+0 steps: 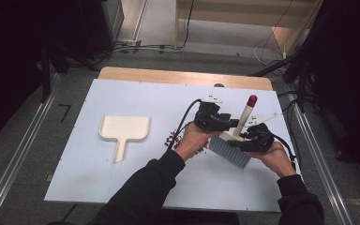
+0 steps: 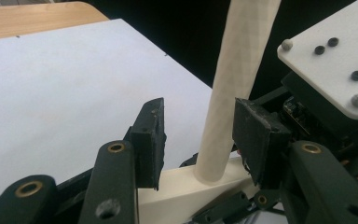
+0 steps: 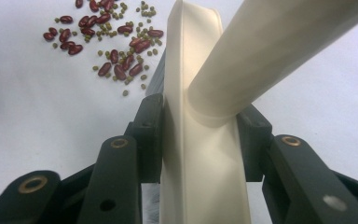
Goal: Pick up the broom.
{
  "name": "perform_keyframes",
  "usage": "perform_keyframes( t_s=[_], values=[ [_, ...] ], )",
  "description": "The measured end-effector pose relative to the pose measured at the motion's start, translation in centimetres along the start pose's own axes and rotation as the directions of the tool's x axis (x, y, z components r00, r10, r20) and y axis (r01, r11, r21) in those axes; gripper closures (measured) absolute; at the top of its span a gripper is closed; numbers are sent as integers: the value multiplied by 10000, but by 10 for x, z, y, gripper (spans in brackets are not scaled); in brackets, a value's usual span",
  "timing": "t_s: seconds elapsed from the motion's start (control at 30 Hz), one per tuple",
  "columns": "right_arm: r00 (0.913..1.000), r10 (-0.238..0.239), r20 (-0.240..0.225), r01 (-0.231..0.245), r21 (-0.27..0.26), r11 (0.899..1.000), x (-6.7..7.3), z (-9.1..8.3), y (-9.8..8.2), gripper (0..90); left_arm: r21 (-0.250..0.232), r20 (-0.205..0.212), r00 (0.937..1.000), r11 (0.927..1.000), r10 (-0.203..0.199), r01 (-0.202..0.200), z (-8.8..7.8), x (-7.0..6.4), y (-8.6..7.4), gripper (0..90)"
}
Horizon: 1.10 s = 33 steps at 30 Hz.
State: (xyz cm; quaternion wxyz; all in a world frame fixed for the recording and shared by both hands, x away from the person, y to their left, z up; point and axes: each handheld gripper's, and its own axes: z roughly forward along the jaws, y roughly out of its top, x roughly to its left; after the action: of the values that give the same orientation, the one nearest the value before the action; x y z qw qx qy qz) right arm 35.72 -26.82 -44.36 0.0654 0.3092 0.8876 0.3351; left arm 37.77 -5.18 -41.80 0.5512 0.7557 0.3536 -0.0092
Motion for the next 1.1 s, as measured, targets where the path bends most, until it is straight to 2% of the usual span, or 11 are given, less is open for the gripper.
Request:
perform_keyframes(
  t_s=[0.33,0.67,0.9,1.03,1.1],
  values=[
    [9972,515,-535,-537,-394,9978,-1,-7,-8,636,-419,-285,9991,9986,-320,308,-33,13,-7,549],
    [9940,768,-775,-818,-641,9946,0,-12,-14,641,-699,-466,9975,9963,-527,493,-60,19,-15,548],
    [9944,875,-588,-933,-1036,9902,2,-20,-14,641,-864,-693,9953,9944,-676,616,-84,22,-23,509],
    [9941,1025,-353,-1066,-1443,9838,2,-24,-12,641,-975,-1077,9906,9925,-843,738,-102,24,-31,441],
    [9935,1142,-20,-1129,-1676,9794,3,-25,-10,642,-1051,-1324,9874,9917,-871,734,-111,25,-34,411]
  ],
)
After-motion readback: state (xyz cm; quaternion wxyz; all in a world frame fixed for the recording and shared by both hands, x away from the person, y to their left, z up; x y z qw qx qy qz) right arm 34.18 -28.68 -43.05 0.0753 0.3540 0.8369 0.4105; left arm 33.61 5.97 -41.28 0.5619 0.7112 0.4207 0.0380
